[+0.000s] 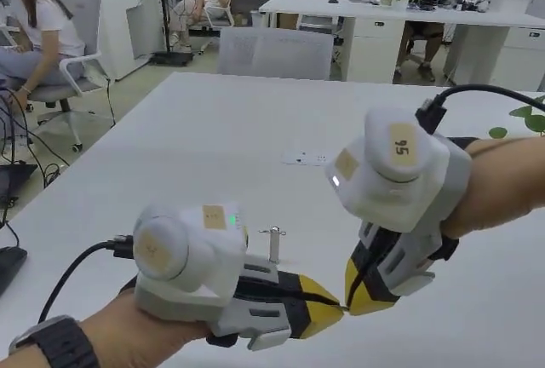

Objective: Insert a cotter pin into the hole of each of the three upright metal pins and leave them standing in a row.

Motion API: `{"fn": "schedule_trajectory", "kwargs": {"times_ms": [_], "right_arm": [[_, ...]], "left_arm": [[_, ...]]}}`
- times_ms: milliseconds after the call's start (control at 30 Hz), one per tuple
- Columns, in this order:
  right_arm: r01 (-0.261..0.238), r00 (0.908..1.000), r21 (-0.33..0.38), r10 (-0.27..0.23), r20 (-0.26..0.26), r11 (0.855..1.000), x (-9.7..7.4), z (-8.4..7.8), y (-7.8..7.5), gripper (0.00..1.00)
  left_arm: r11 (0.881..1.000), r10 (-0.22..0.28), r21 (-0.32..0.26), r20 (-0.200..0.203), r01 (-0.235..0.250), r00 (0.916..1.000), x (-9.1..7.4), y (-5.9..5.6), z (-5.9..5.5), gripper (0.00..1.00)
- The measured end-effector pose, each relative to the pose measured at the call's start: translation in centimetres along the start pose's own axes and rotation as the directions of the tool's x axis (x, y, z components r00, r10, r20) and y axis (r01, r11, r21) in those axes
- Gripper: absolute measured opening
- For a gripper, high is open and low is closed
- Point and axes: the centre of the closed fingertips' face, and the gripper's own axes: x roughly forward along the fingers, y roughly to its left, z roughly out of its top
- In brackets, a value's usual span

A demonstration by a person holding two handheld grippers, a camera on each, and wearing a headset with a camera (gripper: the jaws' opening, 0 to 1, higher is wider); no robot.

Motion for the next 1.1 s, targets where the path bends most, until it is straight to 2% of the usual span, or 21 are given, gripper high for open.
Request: {"fn": "schedule_trajectory", "kwargs": {"times_ms": [333,500,567,667,733,800,933,967,1000,1067,1100], "right_arm": [[0.032,0.9995,-0.020,-0.031,0.010,0.999,-0.2,0.0,-0.2,0.09],[0.083,0.9964,-0.030,-0.083,0.019,0.996,-0.5,-0.5,-0.5,0.10],[0.093,0.9952,-0.014,-0.092,0.033,0.996,-0.6,-0.7,-0.5,0.10],[0.135,0.9893,-0.006,-0.135,0.056,0.991,-0.9,-0.7,-0.8,0.10],[0.205,0.9751,-0.008,-0.203,0.089,0.979,-1.3,-0.3,-1.5,0.10],[0.238,0.9666,-0.017,-0.235,0.102,0.971,-1.6,-0.1,-1.7,0.10],[0.322,0.9387,-0.023,-0.316,0.139,0.947,-2.1,0.2,-2.3,0.10],[0.351,0.9289,-0.041,-0.342,0.142,0.936,-2.2,0.2,-2.5,0.10],[0.352,0.9285,-0.041,-0.343,0.143,0.935,-2.1,0.2,-2.3,0.10],[0.366,0.9203,-0.035,-0.357,0.161,0.930,-2.1,0.4,-2.2,0.10],[0.368,0.9193,-0.033,-0.358,0.164,0.929,-2.0,0.3,-2.1,0.10]], "left_arm": [[1.000,0.004,-0.019,-0.007,-0.005,1.0000,0.0,0.0,-0.3,0.01],[0.999,0.026,-0.034,0.004,-0.026,0.9997,-0.4,0.7,0.0,0.01],[0.998,0.035,-0.044,0.012,-0.034,0.9993,-0.7,1.0,0.2,0.01],[0.997,0.045,-0.058,0.018,-0.044,0.9988,-0.8,1.3,0.2,0.01],[0.996,0.052,-0.076,0.020,-0.050,0.9984,-0.9,1.6,0.3,0.01],[0.995,0.059,-0.083,0.022,-0.057,0.9980,-0.9,1.7,0.2,0.01],[0.992,0.070,-0.107,0.020,-0.068,0.9973,-1.0,2.1,0.2,0.01],[0.991,0.074,-0.114,0.023,-0.071,0.9970,-1.0,2.1,0.2,0.01],[0.990,0.079,-0.117,0.025,-0.075,0.9966,-1.0,2.2,0.3,0.01],[0.988,0.086,-0.127,0.029,-0.082,0.9958,-1.1,2.5,0.4,0.01],[0.986,0.090,-0.141,0.035,-0.085,0.9953,-1.1,2.6,0.5,0.01]]}}
